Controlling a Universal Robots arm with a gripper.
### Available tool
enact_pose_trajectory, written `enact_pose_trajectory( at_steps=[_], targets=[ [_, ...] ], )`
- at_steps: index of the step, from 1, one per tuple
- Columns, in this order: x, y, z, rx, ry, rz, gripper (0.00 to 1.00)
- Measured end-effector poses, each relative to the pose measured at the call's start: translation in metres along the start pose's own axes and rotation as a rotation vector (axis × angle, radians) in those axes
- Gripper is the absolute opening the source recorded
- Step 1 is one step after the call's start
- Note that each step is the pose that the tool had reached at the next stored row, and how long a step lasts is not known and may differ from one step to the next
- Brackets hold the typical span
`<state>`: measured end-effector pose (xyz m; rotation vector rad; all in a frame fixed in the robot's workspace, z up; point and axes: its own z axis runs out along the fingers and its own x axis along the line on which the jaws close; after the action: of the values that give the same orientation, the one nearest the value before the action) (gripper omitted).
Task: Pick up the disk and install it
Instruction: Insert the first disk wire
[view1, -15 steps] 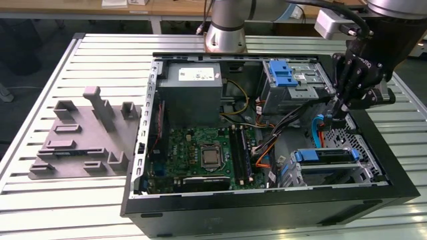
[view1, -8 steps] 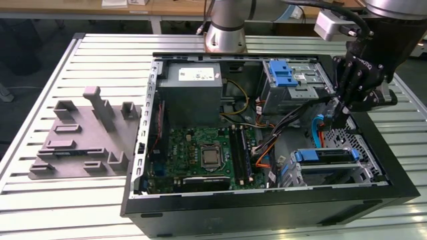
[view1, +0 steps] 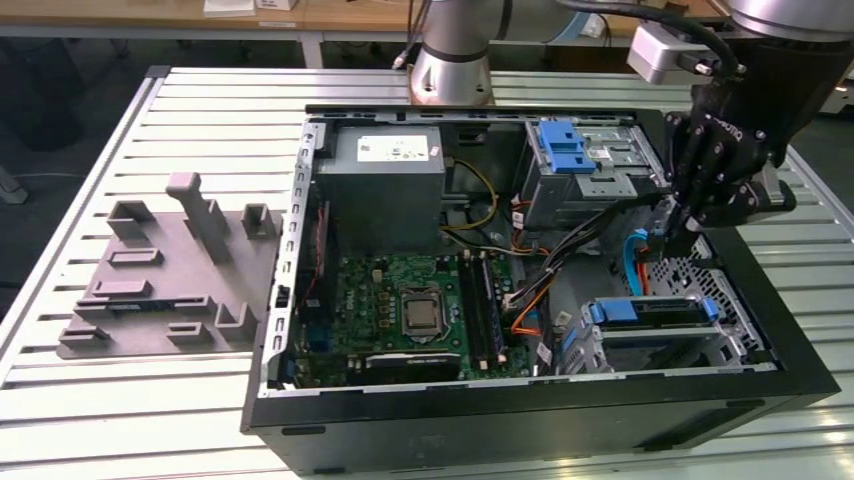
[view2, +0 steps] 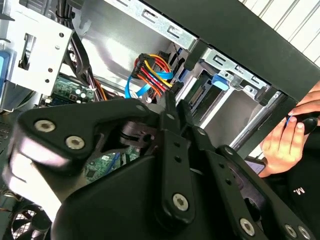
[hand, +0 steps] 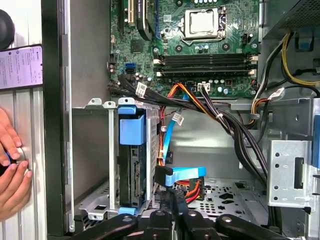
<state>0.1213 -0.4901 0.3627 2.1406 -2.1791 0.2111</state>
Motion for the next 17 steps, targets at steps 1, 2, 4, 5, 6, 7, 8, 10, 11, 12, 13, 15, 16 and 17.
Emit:
enact_pose_trajectory(
  at_steps=[1,2,4,5,6,7,8,10,11,12,13,15,16,17],
  targets=[
    [-0.0001,0.0001,0.0007,0.0011,0.0001,0.000,0.18],
    [-0.0002,0.0001,0.0015,0.0023,0.0002,0.000,0.25],
    [-0.0004,0.0001,0.0026,0.0047,0.0003,0.001,0.25],
    [-0.0005,0.0001,0.0031,0.0058,0.0002,0.001,0.25],
    [-0.0005,0.0002,0.0036,0.0068,0.0002,0.001,0.25],
    [-0.0006,0.0002,0.0042,0.0080,0.0001,0.001,0.25],
    [-0.0007,0.0002,0.0048,0.0096,0.0001,0.002,0.25],
    [-0.0009,0.0004,0.0057,0.0136,0.0001,0.002,0.25],
    [-0.0010,0.0004,0.0061,0.0157,0.0001,0.002,0.25],
    [-0.0010,0.0005,0.0064,0.0177,0.0001,0.003,0.25],
    [-0.0010,0.0006,0.0067,0.0196,0.0001,0.003,0.25],
    [-0.0011,0.0008,0.0074,0.0233,0.0001,0.004,0.25],
    [-0.0012,0.0009,0.0077,0.0247,0.0003,0.004,0.25],
    [-0.0012,0.0011,0.0080,0.0260,0.0006,0.004,0.25]
  ],
)
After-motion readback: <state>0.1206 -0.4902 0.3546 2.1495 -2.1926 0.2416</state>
